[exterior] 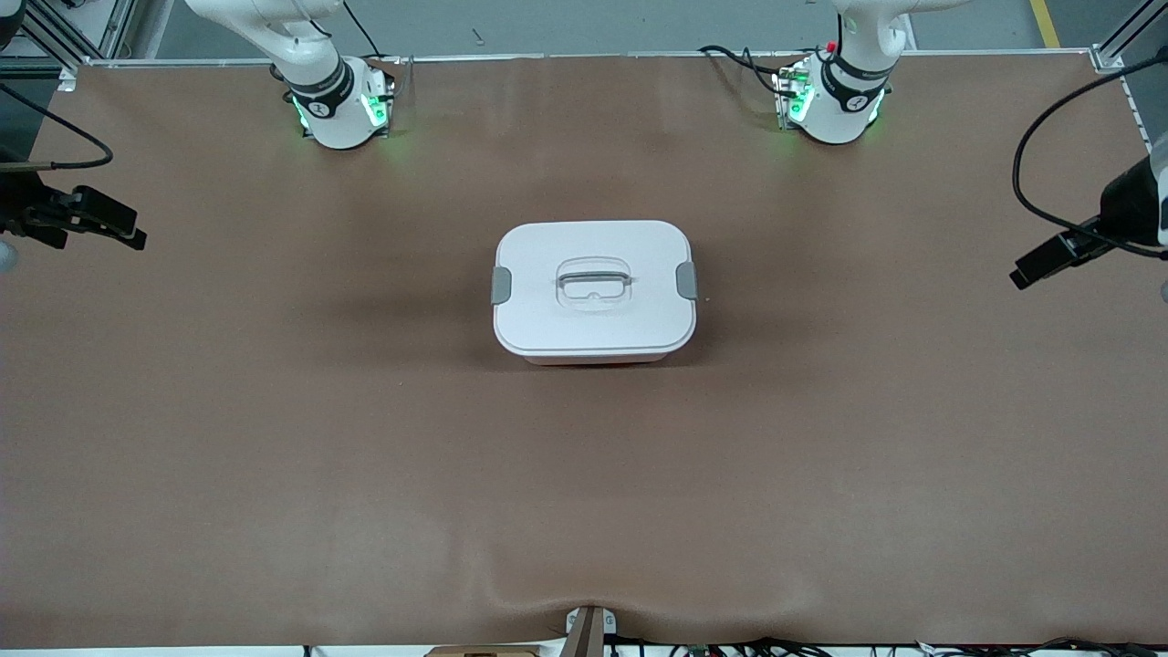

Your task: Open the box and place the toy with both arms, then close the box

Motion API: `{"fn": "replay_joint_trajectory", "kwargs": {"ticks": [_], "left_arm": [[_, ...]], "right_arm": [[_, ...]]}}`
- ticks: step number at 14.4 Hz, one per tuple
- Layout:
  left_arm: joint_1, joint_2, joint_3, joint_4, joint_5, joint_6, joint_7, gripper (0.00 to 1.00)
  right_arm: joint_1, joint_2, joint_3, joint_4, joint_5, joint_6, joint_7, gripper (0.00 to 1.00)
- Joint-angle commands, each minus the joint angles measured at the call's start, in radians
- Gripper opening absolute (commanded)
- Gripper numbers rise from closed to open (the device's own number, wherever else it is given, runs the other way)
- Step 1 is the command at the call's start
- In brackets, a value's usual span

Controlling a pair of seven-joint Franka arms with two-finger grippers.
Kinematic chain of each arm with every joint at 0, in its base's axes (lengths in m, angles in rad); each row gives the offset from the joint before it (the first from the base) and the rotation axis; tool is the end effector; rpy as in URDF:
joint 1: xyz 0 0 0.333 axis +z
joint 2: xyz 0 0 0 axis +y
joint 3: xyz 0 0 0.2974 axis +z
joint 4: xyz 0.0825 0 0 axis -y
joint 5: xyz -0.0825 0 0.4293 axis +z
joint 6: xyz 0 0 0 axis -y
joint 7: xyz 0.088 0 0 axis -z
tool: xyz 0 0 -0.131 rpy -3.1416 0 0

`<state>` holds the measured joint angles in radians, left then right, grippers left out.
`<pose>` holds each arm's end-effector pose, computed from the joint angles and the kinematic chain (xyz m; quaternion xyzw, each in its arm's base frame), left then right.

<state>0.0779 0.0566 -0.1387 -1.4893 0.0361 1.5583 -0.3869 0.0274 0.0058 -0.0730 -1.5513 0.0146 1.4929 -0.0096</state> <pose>0.6151 -0.0305 0.5889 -0.9865 -0.1628 -0.0094 0.0123 0.5912 -0.0249 0.5819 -0.9993 0.0177 0.0319 0.0080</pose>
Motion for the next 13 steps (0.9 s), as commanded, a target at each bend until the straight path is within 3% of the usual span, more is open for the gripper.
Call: {"fn": "replay_joint_trajectory", "kwargs": {"ticks": [1, 7, 13], "left_arm": [[0.003, -0.07, 0.011, -0.065, -0.033, 0.011, 0.14, 1.0], [0.003, -0.175, 0.025, -0.181, -0.068, 0.072, 0.227, 1.0], [-0.001, -0.169, 0.051, -0.158, -0.064, 0.072, 0.313, 1.0]], "right_arm": [[0.003, 0.003, 0.001, 0.016, -0.013, -0.008, -0.001, 1.0], [-0.001, 0.003, 0.001, 0.016, -0.013, -0.007, -0.003, 1.0], [0.0, 0.003, 0.001, 0.016, -0.013, -0.007, -0.003, 1.0]]}}
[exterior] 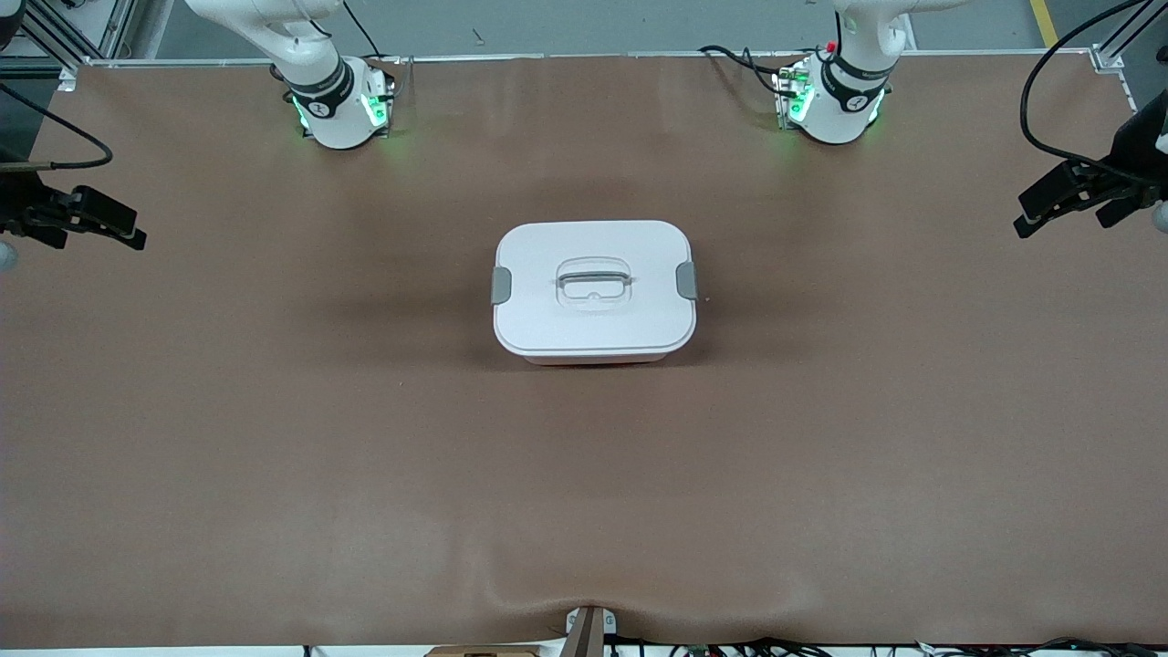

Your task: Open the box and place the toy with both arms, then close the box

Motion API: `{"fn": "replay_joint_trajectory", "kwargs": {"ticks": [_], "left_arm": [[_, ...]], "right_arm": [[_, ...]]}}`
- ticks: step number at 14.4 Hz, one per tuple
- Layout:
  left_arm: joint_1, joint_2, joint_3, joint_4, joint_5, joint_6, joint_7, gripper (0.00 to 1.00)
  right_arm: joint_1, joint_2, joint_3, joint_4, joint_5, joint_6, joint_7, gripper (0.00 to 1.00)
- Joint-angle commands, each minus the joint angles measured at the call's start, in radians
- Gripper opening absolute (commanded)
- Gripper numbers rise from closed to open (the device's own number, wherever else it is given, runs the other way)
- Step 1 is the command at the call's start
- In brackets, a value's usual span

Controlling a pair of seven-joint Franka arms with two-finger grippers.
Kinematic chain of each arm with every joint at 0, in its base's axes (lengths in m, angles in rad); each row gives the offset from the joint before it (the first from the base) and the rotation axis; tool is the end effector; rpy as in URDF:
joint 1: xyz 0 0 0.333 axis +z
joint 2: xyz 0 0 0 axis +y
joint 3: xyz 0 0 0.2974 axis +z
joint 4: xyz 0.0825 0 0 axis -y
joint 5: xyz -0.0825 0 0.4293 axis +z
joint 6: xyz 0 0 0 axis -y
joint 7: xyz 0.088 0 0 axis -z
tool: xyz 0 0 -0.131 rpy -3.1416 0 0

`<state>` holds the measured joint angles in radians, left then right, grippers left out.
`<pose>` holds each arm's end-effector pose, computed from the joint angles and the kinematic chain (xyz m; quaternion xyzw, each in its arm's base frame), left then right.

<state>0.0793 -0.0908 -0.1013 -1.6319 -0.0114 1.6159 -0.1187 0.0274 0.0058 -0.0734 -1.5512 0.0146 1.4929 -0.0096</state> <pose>0.5793 -0.0165 0.6075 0.9981 0.0484 0.0370 0.0037 0.5912 -0.0251 0.5820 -0.9993 0.0179 0.0318 0.0080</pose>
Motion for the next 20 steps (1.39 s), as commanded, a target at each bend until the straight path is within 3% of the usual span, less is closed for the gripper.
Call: {"fn": "replay_joint_trajectory", "kwargs": {"ticks": [1, 9, 20], "left_arm": [[-0.009, -0.014, 0.015, 0.003, -0.018, 0.015, 0.03, 1.0], [-0.096, -0.003, 0.06, 0.023, -0.004, 0.013, 0.036, 1.0], [-0.075, 0.037, 0.063, 0.063, -0.022, -0.01, 0.027, 1.0]], "right_arm": [[0.0, 0.003, 0.001, 0.016, -0.013, -0.007, -0.003, 1.0], [-0.004, 0.003, 0.001, 0.017, -0.015, -0.003, -0.001, 1.0], [-0.004, 0.003, 0.001, 0.017, -0.015, -0.003, -0.001, 1.0]]}}
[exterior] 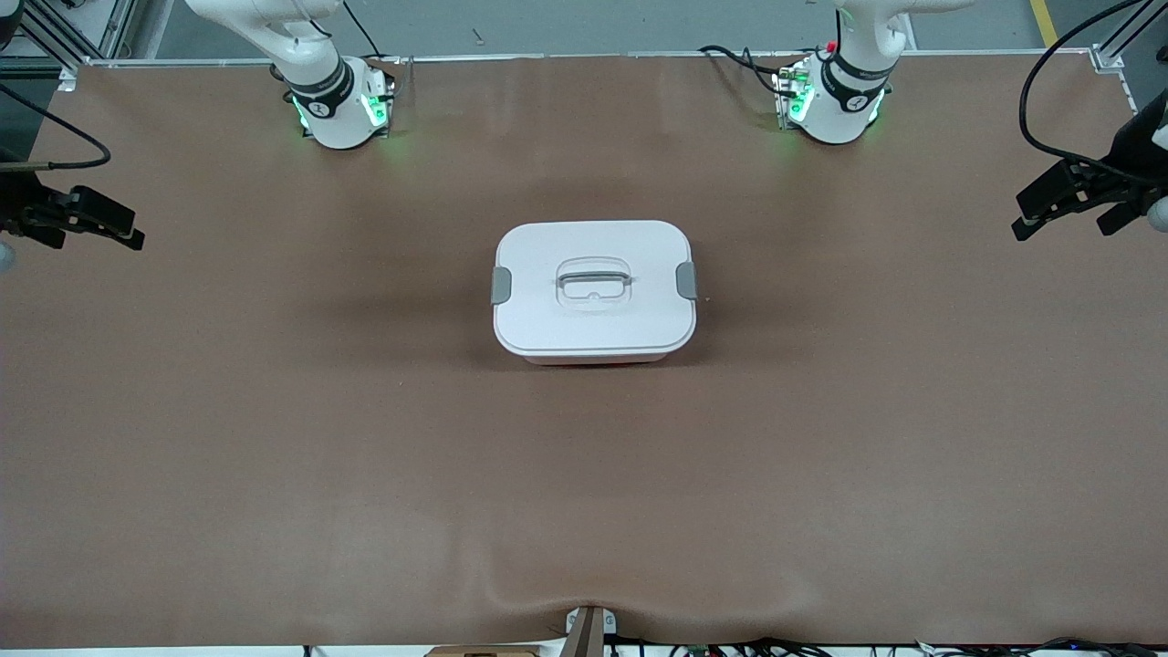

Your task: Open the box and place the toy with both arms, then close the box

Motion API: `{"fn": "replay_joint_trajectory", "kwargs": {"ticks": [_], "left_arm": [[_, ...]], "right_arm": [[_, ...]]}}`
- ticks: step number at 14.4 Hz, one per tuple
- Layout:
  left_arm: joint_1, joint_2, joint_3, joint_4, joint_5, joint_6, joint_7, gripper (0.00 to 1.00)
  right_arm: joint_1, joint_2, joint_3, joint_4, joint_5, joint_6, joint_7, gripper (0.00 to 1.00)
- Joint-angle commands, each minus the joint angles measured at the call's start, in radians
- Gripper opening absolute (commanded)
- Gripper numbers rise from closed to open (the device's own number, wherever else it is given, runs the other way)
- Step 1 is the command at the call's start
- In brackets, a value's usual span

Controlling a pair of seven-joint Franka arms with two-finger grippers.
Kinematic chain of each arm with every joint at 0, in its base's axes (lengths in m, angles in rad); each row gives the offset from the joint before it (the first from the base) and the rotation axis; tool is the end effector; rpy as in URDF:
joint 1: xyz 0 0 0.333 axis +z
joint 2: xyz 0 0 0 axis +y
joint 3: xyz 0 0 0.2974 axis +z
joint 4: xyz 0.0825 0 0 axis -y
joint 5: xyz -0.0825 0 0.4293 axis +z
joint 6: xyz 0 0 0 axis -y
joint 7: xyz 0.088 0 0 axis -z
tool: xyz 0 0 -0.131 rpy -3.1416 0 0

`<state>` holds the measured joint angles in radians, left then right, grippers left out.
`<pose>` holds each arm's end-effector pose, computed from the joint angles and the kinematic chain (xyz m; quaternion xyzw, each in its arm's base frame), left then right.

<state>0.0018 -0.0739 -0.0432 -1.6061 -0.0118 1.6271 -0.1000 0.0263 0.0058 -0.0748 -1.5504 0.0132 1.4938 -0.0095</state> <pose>0.5856 -0.0266 0.6126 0.9984 0.0293 0.0470 0.0076 0.5913 -0.0268 0.5825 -0.9993 0.0192 0.0310 0.0073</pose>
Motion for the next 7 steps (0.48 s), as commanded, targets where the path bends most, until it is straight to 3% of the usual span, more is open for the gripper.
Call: {"fn": "replay_joint_trajectory", "kwargs": {"ticks": [1, 3, 7], "left_arm": [[0.003, 0.031, 0.005, 0.044, -0.031, -0.032, 0.008, 1.0], [0.0, 0.065, 0.005, 0.095, -0.037, -0.068, 0.008, 1.0], [-0.016, 0.075, 0.003, 0.106, -0.04, -0.076, 0.005, 1.0]], "right_arm": [[-0.005, 0.005, 0.003, 0.016, -0.013, -0.004, -0.001, 1.0], [-0.005, 0.003, 0.003, 0.016, -0.013, -0.004, -0.001, 1.0], [-0.005, 0.003, 0.003, 0.016, -0.013, -0.004, -0.001, 1.0]]}}
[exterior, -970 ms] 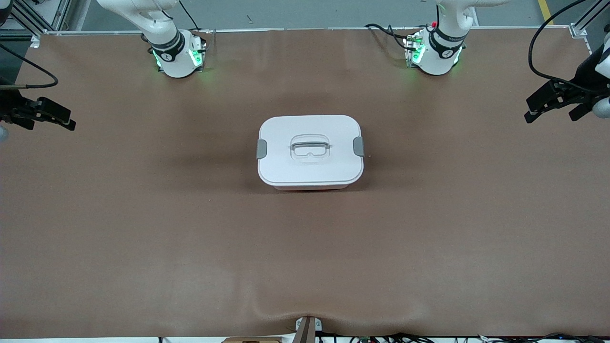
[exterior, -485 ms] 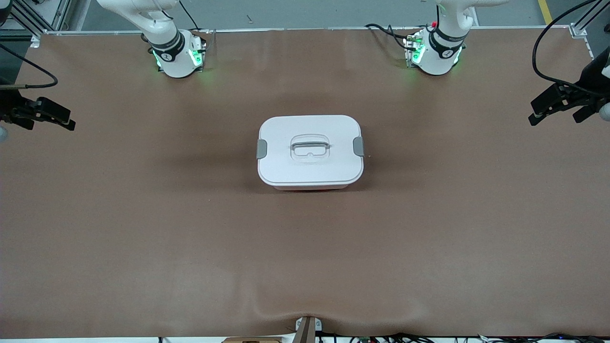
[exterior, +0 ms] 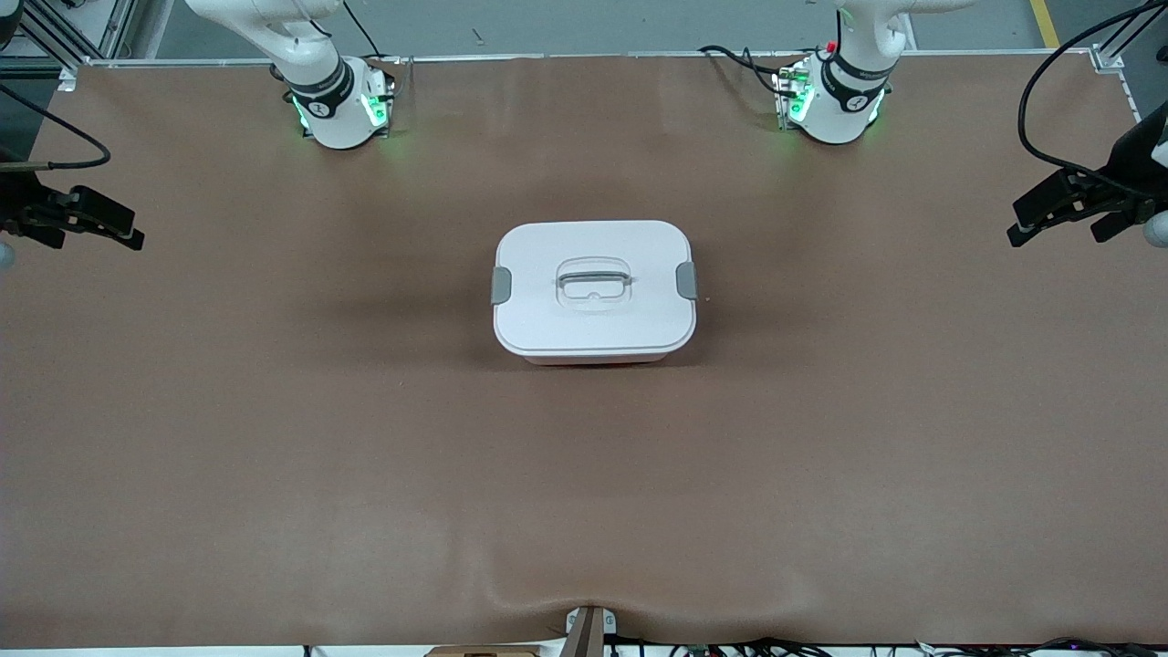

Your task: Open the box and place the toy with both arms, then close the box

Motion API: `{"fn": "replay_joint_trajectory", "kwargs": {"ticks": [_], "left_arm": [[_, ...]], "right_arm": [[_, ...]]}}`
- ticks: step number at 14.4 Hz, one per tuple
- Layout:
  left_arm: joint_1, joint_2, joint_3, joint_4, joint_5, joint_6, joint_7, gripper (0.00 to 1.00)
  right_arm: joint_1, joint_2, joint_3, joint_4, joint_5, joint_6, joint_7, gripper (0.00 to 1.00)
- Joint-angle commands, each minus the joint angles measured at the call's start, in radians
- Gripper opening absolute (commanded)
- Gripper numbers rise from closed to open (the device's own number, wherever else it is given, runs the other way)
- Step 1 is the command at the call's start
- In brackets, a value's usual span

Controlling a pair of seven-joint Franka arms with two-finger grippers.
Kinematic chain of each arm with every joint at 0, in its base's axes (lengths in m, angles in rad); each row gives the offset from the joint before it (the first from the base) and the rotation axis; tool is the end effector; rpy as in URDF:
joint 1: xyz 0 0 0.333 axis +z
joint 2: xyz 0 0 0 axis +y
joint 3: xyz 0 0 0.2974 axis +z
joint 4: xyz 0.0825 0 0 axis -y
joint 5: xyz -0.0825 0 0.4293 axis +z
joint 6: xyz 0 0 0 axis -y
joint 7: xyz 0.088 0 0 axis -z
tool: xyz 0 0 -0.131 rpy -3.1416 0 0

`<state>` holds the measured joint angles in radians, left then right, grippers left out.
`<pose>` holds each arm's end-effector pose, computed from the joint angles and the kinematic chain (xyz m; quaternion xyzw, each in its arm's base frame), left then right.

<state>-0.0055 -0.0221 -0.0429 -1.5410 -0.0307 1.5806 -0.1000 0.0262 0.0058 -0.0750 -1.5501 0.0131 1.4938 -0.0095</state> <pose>0.5954 -0.0331 0.6115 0.9991 0.0254 0.0296 0.0171 0.5913 -0.0270 0.5826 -0.9993 0.0193 0.0308 0.0072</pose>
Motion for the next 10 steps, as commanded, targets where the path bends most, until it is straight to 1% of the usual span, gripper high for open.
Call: {"fn": "replay_joint_trajectory", "kwargs": {"ticks": [1, 10], "left_arm": [[-0.008, 0.027, 0.003, 0.041, -0.031, -0.03, 0.005, 1.0], [0.004, 0.025, 0.005, 0.055, -0.025, -0.044, 0.002, 1.0]], "right_arm": [[-0.006, 0.003, 0.003, 0.016, -0.013, -0.004, -0.001, 1.0], [-0.008, 0.003, 0.001, 0.022, -0.013, -0.004, -0.001, 1.0]]}}
